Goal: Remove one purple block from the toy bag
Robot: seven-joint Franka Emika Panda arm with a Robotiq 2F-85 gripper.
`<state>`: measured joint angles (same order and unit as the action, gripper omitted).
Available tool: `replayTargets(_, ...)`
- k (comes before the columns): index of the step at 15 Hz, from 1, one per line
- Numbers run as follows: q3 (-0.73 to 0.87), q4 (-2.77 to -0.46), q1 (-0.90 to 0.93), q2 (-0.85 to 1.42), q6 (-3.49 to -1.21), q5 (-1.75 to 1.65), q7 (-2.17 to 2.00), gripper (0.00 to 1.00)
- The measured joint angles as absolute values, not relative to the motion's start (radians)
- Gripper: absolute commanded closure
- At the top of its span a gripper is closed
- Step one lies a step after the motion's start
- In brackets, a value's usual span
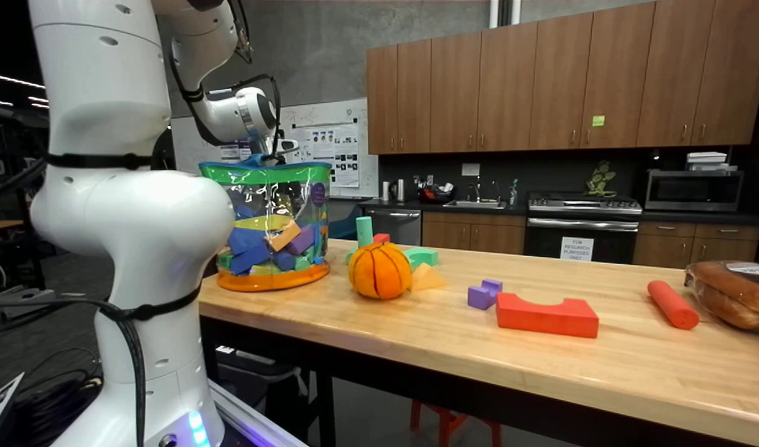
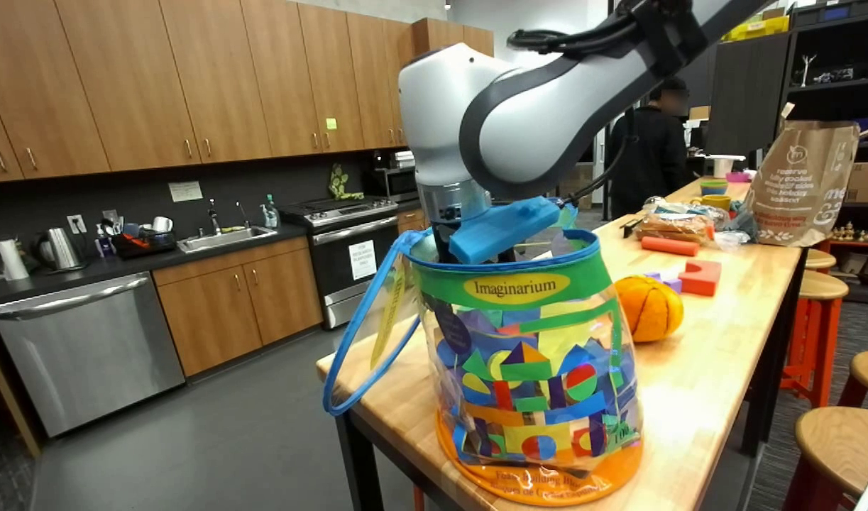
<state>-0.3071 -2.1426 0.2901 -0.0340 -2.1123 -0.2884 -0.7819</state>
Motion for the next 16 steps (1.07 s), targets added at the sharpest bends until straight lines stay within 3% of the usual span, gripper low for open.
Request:
replayTargets(3,-0.309,-2.159,0.290,-0.046,-2.124,-0.314,-0.807,0.06)
replayTargets(5,-0.309,-2.164,0.290,-0.041,-2.124,-0.315,-0.807,0.20)
replayTargets(6,-0.309,-2.165,0.290,-0.037,-2.124,-0.316,-0.807,0.19)
replayTargets(8,-0.312,-2.164,0.290,-0.032,-2.124,-0.319,-0.807,0.05)
replayTargets(11,-0.315,-2.162,0.290,-0.028,-2.124,-0.330,-0.807,0.00)
replayTargets(16,-0.316,-2.161,0.291,-0.009,-2.124,-0.332,-0.804,0.00)
